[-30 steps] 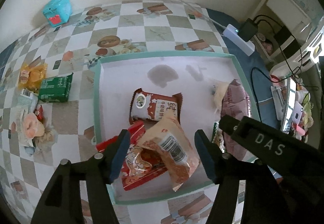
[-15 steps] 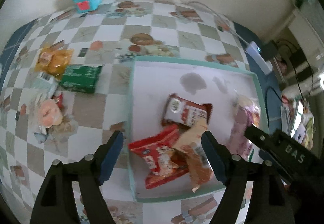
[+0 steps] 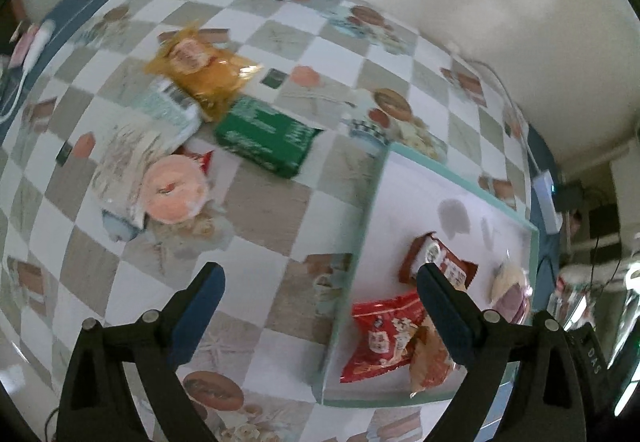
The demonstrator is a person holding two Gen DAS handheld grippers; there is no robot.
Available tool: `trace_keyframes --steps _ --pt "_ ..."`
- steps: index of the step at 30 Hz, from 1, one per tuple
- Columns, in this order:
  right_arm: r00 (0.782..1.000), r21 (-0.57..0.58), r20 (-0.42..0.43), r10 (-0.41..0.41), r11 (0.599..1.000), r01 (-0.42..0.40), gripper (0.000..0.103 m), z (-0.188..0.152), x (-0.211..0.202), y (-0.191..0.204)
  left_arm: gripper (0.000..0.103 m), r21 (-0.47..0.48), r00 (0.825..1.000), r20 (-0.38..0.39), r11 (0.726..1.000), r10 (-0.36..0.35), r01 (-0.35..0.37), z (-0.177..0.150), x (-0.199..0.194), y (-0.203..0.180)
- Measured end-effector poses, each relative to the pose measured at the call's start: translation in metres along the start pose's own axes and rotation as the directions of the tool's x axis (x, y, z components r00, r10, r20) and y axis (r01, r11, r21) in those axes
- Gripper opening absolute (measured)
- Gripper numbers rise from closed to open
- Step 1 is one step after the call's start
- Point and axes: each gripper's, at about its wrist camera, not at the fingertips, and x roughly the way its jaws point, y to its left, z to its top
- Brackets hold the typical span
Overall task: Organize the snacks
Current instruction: 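Open both grippers to drop the orange and pink bags into the tray, then move both grippers back toward the remaining snack pile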
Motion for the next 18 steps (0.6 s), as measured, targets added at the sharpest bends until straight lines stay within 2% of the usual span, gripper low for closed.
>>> trace_keyframes --steps 4,9,15,18 --pt "0.997 0.061 0.057 -0.055 0.997 0.052 0.102 0.005 -0.010 -0.012 0.097 -0.052 1.000 0.023 0.999 0.016 -0.015 0.005 -0.008 0.016" --pt "0.992 0.118 0.045 -0.120 0.986 0.114 0.102 0.009 -0.004 -0.027 0.097 -0.109 0.999 0.023 0.993 0.040 -0.037 0.011 -0.014 0.038" --pt "0.991 0.088 0.002 -0.137 0.987 0.137 0.102 0.007 0.010 -0.024 0.097 -0.187 0.999 0.008 0.982 0.041 -0.039 0.014 -0.018 0.063" --pt "0.993 0.049 -0.017 -0.118 0.992 0.119 0.102 0.002 0.017 -0.016 0.097 -0.206 0.999 0.010 0.978 0.046 -0.043 0.016 -0.020 0.070"
